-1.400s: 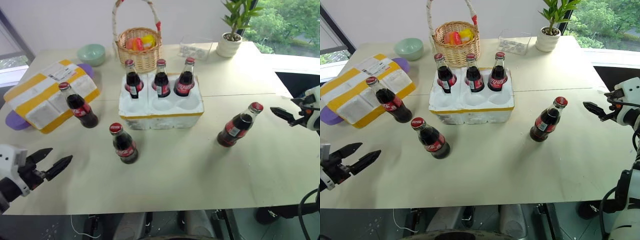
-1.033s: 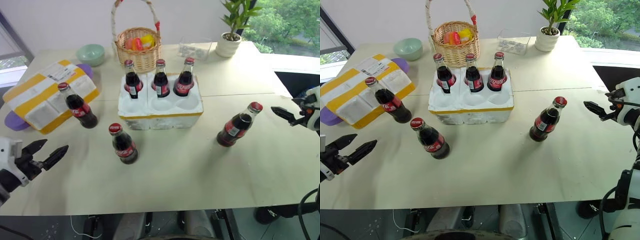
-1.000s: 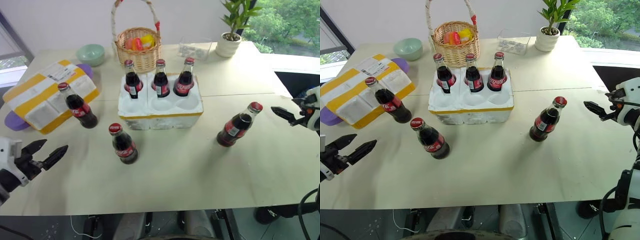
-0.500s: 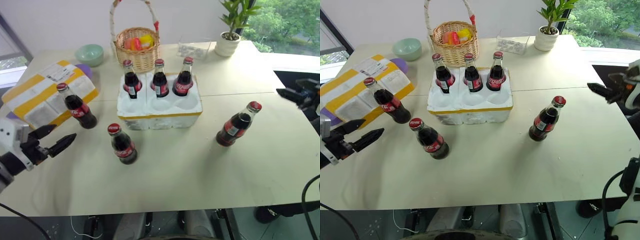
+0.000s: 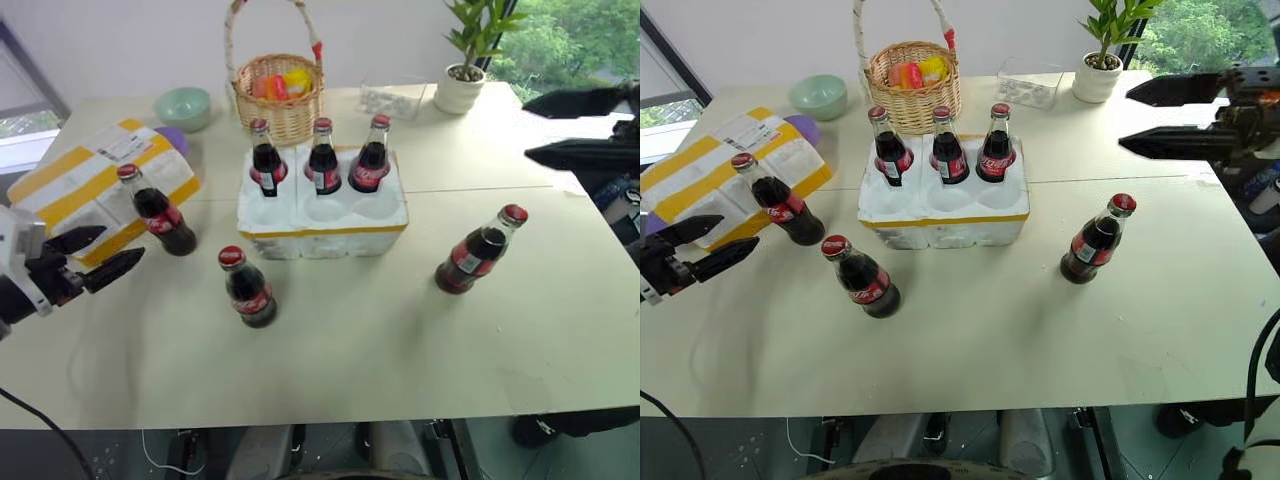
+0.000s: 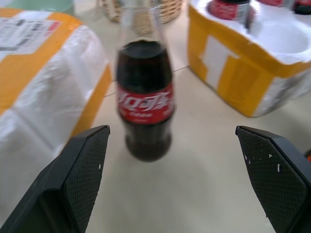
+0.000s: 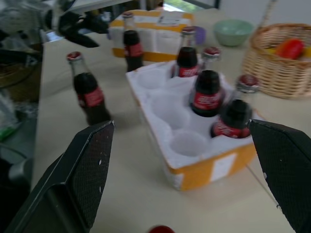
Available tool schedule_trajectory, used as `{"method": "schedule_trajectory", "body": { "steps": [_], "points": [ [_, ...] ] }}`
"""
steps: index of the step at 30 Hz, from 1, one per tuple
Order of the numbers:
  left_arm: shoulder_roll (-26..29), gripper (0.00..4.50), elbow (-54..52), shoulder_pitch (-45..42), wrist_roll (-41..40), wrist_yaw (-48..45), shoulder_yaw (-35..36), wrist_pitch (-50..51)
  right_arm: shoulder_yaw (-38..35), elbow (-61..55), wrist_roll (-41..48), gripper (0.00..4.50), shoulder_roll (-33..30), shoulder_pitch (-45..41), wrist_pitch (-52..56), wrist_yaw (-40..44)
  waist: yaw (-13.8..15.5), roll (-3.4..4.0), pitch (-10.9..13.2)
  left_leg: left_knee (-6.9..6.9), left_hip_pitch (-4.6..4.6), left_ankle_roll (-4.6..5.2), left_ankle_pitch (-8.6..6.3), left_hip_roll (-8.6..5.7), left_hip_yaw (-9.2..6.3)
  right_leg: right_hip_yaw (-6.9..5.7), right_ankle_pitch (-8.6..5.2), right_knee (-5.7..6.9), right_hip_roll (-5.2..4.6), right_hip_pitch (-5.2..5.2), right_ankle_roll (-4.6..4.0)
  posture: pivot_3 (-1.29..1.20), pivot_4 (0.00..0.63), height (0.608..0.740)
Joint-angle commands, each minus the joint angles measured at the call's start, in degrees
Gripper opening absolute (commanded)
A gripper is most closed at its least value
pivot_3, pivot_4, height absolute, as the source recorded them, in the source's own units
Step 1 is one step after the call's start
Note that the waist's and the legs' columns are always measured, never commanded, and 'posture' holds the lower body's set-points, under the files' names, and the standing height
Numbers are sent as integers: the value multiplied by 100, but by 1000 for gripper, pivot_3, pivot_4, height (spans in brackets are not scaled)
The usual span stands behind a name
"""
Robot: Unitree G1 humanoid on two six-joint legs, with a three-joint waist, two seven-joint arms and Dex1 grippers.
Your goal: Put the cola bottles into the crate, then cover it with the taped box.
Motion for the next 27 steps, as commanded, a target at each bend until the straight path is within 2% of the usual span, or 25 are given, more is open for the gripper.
{"method": "schedule_trajectory", "body": {
  "steps": [1,14,27],
  "points": [
    [-70,4355,190,-239,195,81,-159,-286,-283,-490,324,4500,-130,106,122,-143,10,0,0,2,0,-2,-1,-3,0,0,0,1,-3,1,0,0,150,739],
    [-488,4355,1137,-1487,856,455,-1238,-745,-325,-622,564,4500,-109,267,95,-482,-14,-1,0,0,-2,10,7,-1,1,0,1,6,0,-6,2,0,150,739],
    [-721,4355,1707,-2175,1207,670,-1685,-822,-523,-909,841,4500,-112,648,167,-914,-6,-4,0,4,-4,11,8,-2,1,-1,2,10,1,-7,3,0,150,739]
  ]
}}
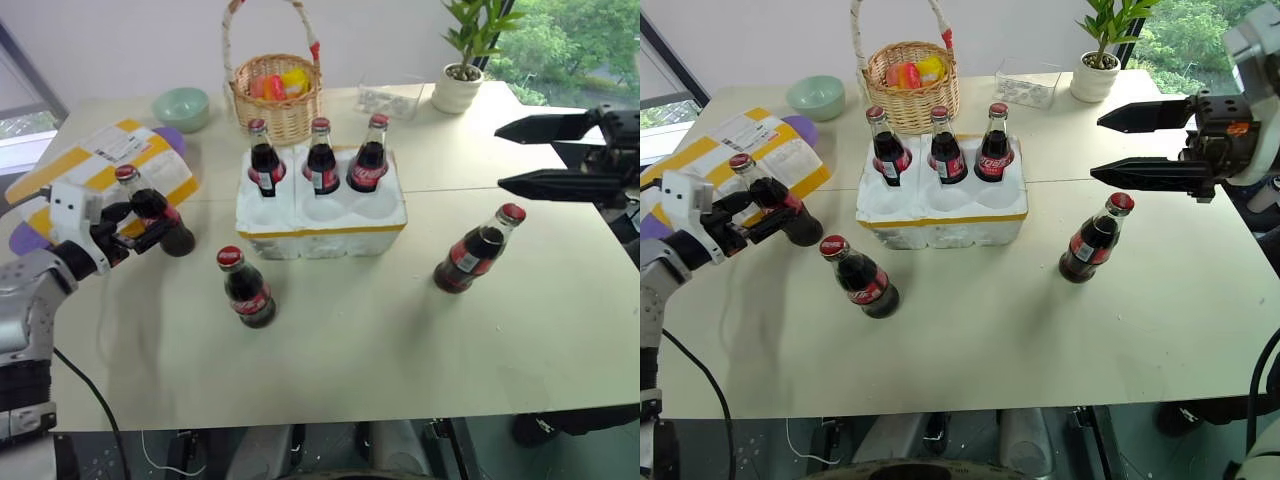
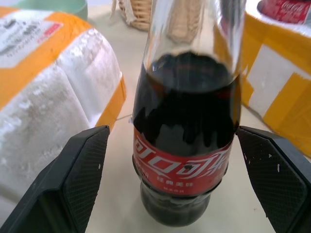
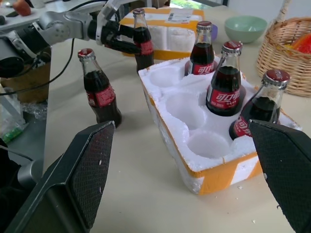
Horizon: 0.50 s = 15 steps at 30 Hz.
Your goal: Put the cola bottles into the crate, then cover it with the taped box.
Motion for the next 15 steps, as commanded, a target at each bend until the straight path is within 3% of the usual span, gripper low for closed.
{"method": "schedule_trajectory", "body": {
  "steps": [1,6,9,11,15],
  "points": [
    [6,4355,102,-221,132,-5,-134,-118,-233,-151,146,4500,-103,-19,-29,-86,0,0,0,0,0,0,0,0,0,0,0,0,0,0,0,0,150,739],
    [12,4355,426,-303,364,-153,-352,-334,-212,-210,222,4500,-88,-21,-22,-173,0,0,0,0,0,1,0,0,0,-1,0,1,0,0,0,0,150,739],
    [21,3546,388,-315,281,-304,-339,-331,-251,-273,295,4500,-81,15,-3,-233,-5,-2,1,0,0,1,0,0,0,0,0,1,0,-1,0,0,150,739],
    [49,2732,415,-374,290,-330,-336,-307,-273,-296,333,4500,-72,54,-2,-282,-1,-2,1,0,0,1,0,0,0,0,0,1,0,-1,0,0,150,739],
    [132,2743,471,-533,274,-427,-333,-217,-308,-362,370,4500,-36,172,-35,-374,7,-7,3,1,-1,1,0,0,0,0,0,1,0,-1,0,0,150,739]
  ]
}}
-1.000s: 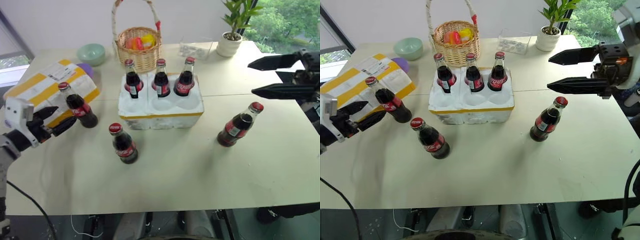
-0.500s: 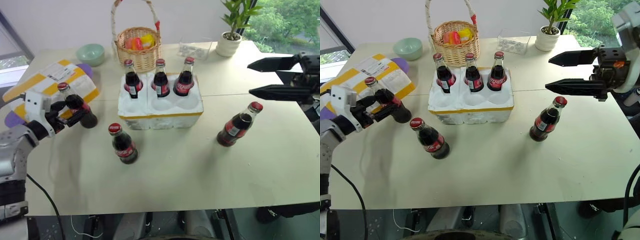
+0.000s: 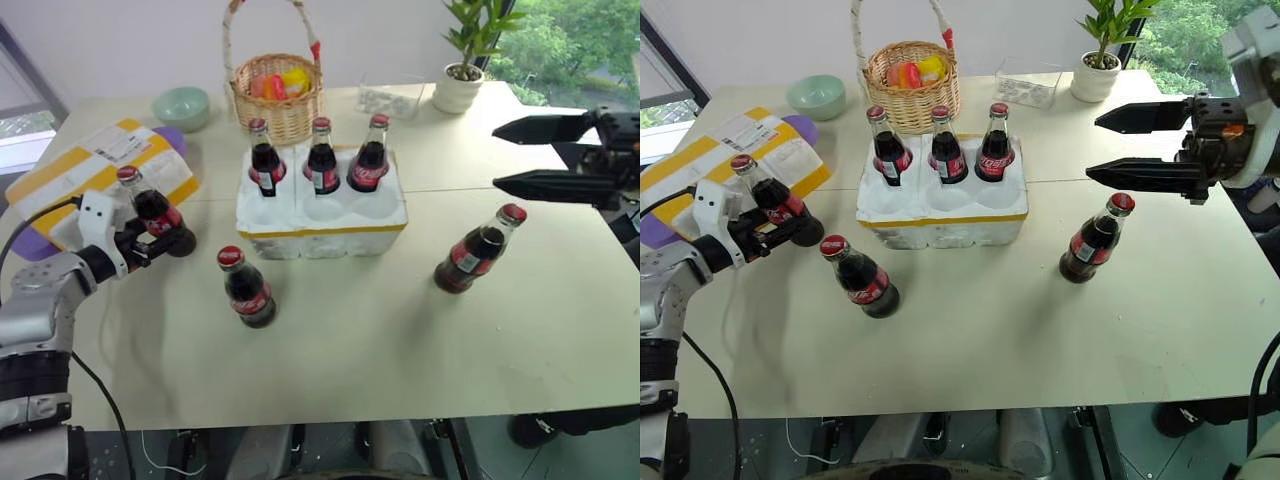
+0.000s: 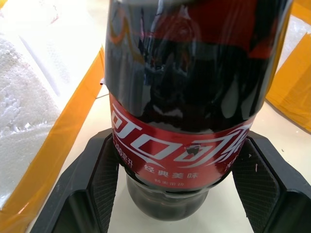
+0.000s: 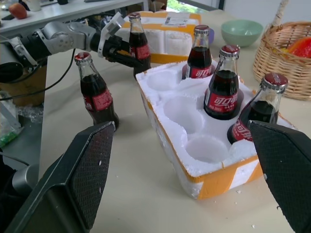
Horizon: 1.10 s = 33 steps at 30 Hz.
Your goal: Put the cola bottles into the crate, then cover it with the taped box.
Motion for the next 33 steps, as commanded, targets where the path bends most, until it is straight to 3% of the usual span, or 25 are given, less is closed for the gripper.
{"method": "schedule_trajectory", "body": {
  "steps": [1,9,14,19,33],
  "points": [
    [223,2743,-98,-275,-74,-176,104,1,-229,-196,142,4500,-32,20,-46,-82,3,-4,2,1,-1,0,0,0,0,0,0,0,0,0,0,0,150,739],
    [886,2743,-729,-1010,-1063,-1382,240,1161,-225,-200,171,4500,-34,124,-107,-172,1,-32,19,7,-14,0,1,0,-1,-1,0,3,1,-11,1,0,150,739],
    [1209,2743,-708,-1988,-1500,-2055,13,1752,-242,-250,220,4500,36,203,-111,-286,-6,-36,21,10,-20,-1,1,-2,0,-3,1,2,2,-14,1,0,150,739],
    [936,2743,-579,-3142,-1438,-2429,-655,1883,-241,-333,215,4500,159,311,-147,-446,-4,-37,22,16,-20,-10,8,-3,-1,-5,1,8,5,-12,2,0,150,739],
    [21,2743,866,-3796,-60,-3046,-1913,316,-532,-546,378,4500,139,553,-8,-847,-6,-40,23,20,-38,-25,19,-6,3,-4,1,10,4,-28,3,0,150,739]
  ]
}}
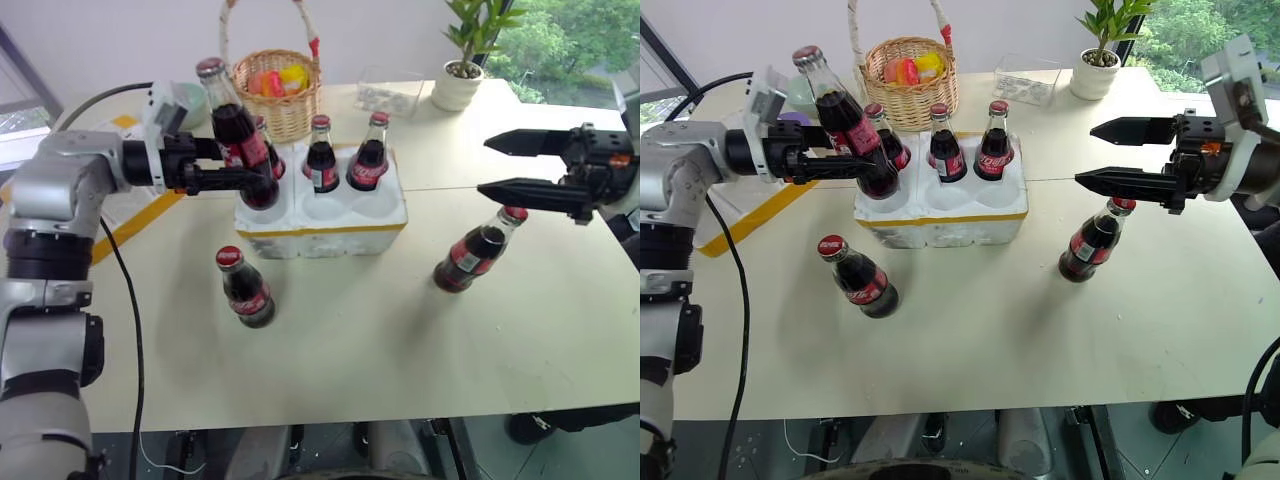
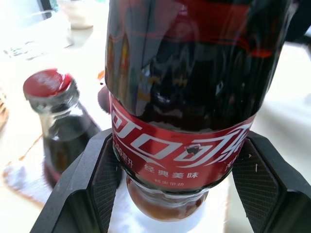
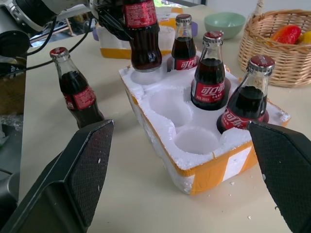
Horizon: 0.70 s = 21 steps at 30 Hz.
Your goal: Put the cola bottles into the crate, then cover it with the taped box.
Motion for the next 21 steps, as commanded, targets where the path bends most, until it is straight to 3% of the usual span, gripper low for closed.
{"method": "schedule_trajectory", "body": {
  "steps": [1,5,21],
  "points": [
    [-175,2743,79,-271,116,-66,62,-366,-309,-232,162,4500,-61,50,26,-102,5,0,0,8,-9,0,0,0,0,0,0,0,0,-4,0,0,150,739],
    [-380,2743,204,-266,329,-141,-35,-517,-334,-277,201,4500,-40,128,15,-191,9,0,0,63,-65,7,-3,-4,-3,-1,10,20,0,-40,17,0,150,739],
    [-483,2743,85,194,689,-209,-156,-787,-215,-206,170,4500,31,91,-96,-362,4,0,0,67,-64,11,-6,-5,-3,-1,12,20,-2,-38,21,0,150,739]
  ]
}}
